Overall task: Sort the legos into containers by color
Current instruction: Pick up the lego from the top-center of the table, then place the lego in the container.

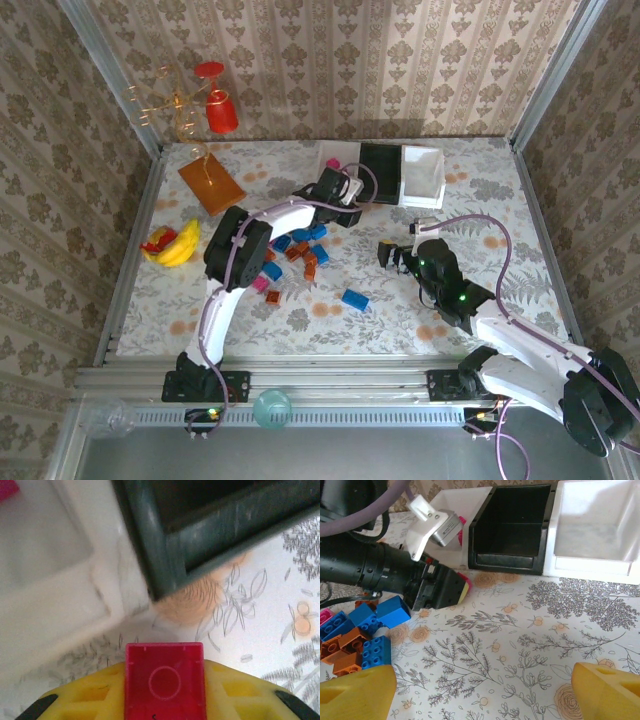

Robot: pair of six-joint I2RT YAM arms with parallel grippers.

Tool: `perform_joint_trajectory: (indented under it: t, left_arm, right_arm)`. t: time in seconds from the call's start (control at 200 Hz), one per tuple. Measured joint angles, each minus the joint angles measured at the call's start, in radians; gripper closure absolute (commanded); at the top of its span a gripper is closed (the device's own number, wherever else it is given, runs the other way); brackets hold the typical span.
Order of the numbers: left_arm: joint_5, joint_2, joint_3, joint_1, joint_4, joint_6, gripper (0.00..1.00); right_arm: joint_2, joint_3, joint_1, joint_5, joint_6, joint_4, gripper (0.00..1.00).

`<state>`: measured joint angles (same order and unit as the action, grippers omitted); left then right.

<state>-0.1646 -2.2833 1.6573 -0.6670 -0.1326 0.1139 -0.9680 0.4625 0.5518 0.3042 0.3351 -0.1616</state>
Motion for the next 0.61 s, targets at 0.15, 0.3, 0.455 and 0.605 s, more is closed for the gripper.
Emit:
perform_joint_trajectory:
  t: [0.15,0.3,0.455,0.605]
  left_arm:
    - [0.012,0.142,-0.170,0.002,0.047,0.022,0.67]
    - [0.042,0.210,-0.161,0.025,0.096,0.036,0.67]
    - [0.055,0.160,-0.027,0.080,0.092,0.052,0.65]
    - [0.053,0.034,0.175,0.119,0.049,0.062,0.58]
  right_arm:
    - [-0.001,0.000,-0.004,0.000,0.000,0.000,0.08]
    - [-0.010,0.000,-0.004,0.000,0.000,0.000,0.08]
    - [-0.013,0.000,-0.004,0.000,0.001,0.000,0.08]
    - [-0.014,0.000,-0.004,0.000,0.000,0.000,0.08]
